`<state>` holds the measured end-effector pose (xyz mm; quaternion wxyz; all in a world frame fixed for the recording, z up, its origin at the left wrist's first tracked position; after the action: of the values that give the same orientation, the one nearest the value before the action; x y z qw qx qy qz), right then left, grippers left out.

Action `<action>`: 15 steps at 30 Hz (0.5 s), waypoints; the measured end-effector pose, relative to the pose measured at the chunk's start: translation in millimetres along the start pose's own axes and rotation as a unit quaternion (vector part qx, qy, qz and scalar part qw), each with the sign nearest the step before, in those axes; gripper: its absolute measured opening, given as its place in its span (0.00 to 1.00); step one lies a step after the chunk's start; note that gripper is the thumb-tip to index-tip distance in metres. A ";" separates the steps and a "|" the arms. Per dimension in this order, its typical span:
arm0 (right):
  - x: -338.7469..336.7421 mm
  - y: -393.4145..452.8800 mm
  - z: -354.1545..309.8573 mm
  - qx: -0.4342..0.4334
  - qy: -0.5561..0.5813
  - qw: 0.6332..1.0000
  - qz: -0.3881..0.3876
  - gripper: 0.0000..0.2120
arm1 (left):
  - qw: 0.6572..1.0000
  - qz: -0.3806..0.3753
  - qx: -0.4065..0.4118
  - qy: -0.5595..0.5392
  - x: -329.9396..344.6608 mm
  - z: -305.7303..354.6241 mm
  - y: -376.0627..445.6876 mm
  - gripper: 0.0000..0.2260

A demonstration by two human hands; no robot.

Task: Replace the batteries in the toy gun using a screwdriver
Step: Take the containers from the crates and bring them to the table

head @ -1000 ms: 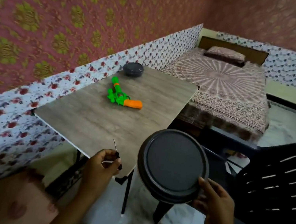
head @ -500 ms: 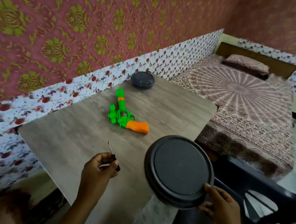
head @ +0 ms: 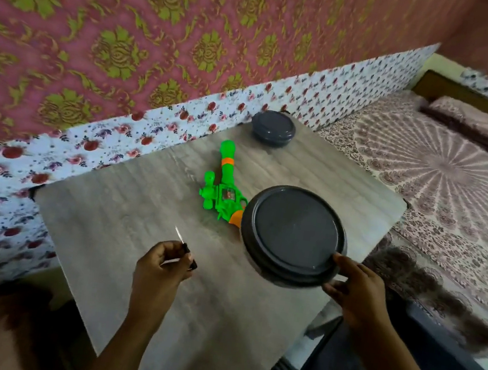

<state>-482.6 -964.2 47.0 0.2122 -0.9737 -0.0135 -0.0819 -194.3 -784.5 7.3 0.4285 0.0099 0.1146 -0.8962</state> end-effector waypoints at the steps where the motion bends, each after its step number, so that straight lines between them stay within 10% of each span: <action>1: 5.3 7.9 -0.4 0.011 0.001 1.000 0.000 0.10 | 1.000 0.009 0.000 -0.006 -2.0 -1.9 4.3 0.05; 15: 61.8 232.1 -45.4 0.074 -0.088 0.989 -0.089 0.07 | 0.986 0.147 -0.044 -0.060 124.1 -12.2 90.9 0.09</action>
<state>-414.5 -1194.7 2.5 0.2732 -0.9538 -0.1244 -0.0132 -203.8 -932.0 -36.9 0.5615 -0.0457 0.1256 -0.8166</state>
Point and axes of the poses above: each hand's wrist, its own y-axis towards the middle knuckle, its own x-axis out of the palm, z = x × y, the point moved 8 cm from there along y, towards the middle knuckle, and after that the axes turned 8 degrees about y, right-handed, at the moved point
